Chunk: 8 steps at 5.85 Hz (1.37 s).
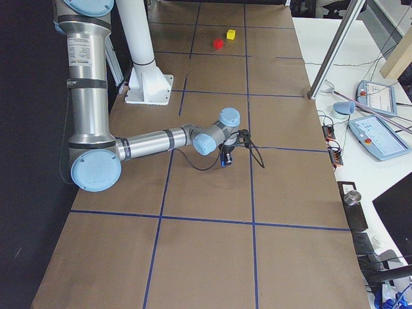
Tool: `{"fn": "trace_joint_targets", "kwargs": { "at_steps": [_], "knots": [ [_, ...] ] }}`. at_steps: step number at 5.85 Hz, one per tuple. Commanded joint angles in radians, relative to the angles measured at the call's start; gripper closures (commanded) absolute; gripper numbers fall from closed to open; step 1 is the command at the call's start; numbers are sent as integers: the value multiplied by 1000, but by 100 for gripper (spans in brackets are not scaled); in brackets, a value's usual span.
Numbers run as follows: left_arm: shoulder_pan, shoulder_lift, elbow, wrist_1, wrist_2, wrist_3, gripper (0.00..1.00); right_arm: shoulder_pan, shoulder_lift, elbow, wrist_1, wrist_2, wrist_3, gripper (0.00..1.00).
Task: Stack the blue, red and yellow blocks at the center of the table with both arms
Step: 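Lower the right gripper onto the blue cube and grasp it, then carry the blue cube with the right gripper to the table center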
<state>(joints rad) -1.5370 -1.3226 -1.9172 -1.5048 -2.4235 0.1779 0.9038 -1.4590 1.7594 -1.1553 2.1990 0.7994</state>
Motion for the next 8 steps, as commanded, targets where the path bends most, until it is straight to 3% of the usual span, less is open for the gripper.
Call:
{"fn": "trace_joint_targets", "kwargs": {
  "at_steps": [1,2,3,4,6,8],
  "knots": [
    [0,0,1,0,-23,0,0,-171,186,9,-7,-48,300,100],
    [0,0,3,0,-23,0,0,-236,318,-36,-67,-97,393,100],
    [0,2,1,0,-23,-2,0,-297,473,-102,-202,-207,462,100],
    [0,2,3,0,-25,-2,0,-330,577,-214,-219,-240,539,100],
    [0,3,6,0,-25,-3,0,-368,689,-342,-227,-245,541,100],
    [0,3,7,2,-25,-3,0,-404,698,-354,-231,-246,564,100]
  ]
}}
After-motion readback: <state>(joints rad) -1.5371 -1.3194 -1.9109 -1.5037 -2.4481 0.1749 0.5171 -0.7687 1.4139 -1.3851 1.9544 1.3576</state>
